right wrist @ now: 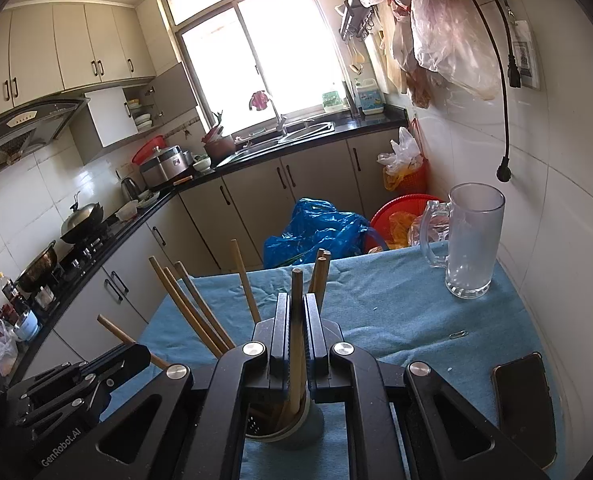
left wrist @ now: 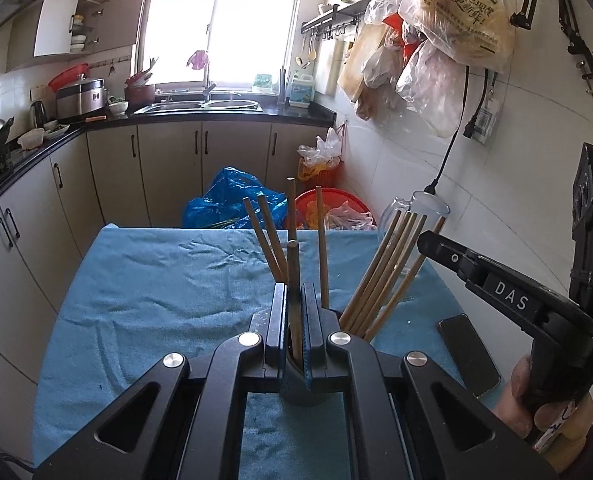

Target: Organize utensils

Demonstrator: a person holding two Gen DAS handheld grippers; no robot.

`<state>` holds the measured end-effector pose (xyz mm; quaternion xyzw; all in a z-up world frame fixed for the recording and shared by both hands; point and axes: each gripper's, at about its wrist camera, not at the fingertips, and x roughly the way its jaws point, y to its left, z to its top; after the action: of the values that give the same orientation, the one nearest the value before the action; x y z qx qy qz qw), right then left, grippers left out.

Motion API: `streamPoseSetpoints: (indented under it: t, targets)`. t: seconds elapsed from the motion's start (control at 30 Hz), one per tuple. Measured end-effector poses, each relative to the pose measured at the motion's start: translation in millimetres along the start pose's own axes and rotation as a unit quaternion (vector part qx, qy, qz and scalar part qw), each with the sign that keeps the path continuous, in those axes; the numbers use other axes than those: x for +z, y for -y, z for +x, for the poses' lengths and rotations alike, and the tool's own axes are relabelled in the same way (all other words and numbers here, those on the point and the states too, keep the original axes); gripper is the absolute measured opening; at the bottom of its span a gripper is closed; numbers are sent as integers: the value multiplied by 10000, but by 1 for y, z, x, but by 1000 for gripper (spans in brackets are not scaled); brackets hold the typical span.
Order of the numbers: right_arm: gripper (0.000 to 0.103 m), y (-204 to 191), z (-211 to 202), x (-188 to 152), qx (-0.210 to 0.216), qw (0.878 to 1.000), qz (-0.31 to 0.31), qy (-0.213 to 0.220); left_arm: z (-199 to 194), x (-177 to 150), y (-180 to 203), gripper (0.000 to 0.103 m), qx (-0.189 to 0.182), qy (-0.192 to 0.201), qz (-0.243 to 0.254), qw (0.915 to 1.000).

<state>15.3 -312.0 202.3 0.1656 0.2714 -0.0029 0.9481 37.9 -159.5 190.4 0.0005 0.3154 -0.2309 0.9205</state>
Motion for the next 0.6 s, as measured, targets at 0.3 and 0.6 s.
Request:
streamPoseSetpoints:
  t: [0.3,0.6]
  targets:
    - [7,0,-5,2,5,10000,41,73,-4,-6,9,6,207,83,242,9995]
    - [7,1,-1,0,-14,10000,42,-2,-5,-6,12,6,213,102,322,9992]
